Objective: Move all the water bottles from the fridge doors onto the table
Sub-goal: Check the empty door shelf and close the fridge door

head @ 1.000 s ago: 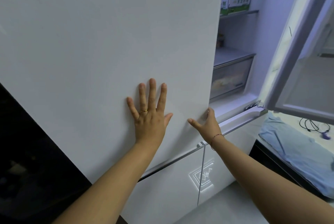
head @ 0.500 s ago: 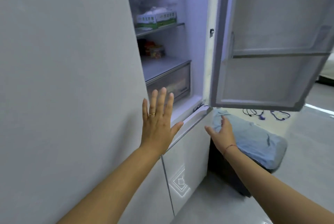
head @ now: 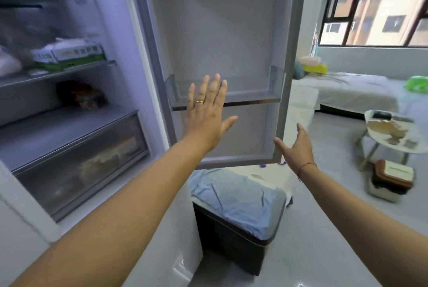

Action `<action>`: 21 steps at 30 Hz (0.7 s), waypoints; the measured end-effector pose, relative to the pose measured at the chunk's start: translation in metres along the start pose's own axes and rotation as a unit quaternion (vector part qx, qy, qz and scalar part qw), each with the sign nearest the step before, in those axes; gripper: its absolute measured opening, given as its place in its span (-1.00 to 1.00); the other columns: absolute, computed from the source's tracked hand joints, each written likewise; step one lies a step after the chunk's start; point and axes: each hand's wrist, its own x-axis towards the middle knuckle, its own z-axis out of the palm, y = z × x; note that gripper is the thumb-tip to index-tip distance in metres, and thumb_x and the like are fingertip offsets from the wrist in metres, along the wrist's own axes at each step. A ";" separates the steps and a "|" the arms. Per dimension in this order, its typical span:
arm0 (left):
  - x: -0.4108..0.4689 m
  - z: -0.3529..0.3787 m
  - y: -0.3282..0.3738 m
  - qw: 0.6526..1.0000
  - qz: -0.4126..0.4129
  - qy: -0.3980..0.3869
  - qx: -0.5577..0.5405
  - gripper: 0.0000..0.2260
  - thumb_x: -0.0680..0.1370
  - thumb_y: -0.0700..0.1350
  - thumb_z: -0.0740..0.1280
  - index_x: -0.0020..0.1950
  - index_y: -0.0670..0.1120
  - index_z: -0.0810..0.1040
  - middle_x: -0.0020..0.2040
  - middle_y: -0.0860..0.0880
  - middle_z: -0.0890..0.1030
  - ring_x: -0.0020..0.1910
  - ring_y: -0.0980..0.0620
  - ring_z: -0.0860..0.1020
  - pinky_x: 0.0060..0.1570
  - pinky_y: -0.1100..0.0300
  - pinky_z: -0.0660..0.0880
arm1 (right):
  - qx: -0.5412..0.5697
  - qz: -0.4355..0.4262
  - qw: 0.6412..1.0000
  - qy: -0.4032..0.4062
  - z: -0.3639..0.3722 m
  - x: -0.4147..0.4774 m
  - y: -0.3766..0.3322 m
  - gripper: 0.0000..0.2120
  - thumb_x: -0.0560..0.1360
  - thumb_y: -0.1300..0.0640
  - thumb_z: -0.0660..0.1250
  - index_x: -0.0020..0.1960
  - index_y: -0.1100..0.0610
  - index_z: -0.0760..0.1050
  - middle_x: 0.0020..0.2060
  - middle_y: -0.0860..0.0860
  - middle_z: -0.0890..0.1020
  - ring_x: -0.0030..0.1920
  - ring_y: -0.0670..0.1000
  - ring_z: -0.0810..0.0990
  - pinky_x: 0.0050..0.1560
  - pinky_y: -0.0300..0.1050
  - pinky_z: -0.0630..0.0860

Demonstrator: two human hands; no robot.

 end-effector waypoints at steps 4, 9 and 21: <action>0.053 0.012 0.030 1.000 -0.013 -0.001 0.004 -0.29 0.60 0.25 0.03 0.57 -0.07 -0.22 0.60 -0.04 -0.17 0.56 -0.06 -0.23 0.44 -0.03 -0.37 | -0.007 -0.033 0.999 -0.037 -0.019 0.058 0.007 -0.13 0.43 -0.12 0.39 0.53 0.17 0.02 0.51 0.11 0.17 0.51 0.13 0.14 0.49 0.05 0.11; 0.077 0.022 0.052 0.998 -0.034 -0.024 -0.046 -0.34 0.59 0.25 0.06 0.58 -0.06 -0.01 0.54 -0.06 0.18 0.54 -0.07 0.07 0.52 -0.07 -0.20 | 0.024 -0.052 0.996 -0.070 -0.023 0.096 0.008 -0.17 0.46 -0.13 0.34 0.54 0.16 0.00 0.53 0.08 0.13 0.52 0.08 0.10 0.49 -0.02 0.08; 0.031 0.002 0.039 0.991 -0.063 0.046 -0.105 -0.41 0.56 0.26 0.13 0.45 -0.09 0.27 0.40 -0.06 0.38 0.43 -0.06 0.27 0.52 -0.01 -0.03 | 0.100 -0.041 0.988 -0.111 -0.025 0.086 0.011 -0.21 0.49 -0.17 0.26 0.54 0.11 -0.03 0.53 0.07 0.13 0.52 0.05 0.13 0.50 0.01 0.12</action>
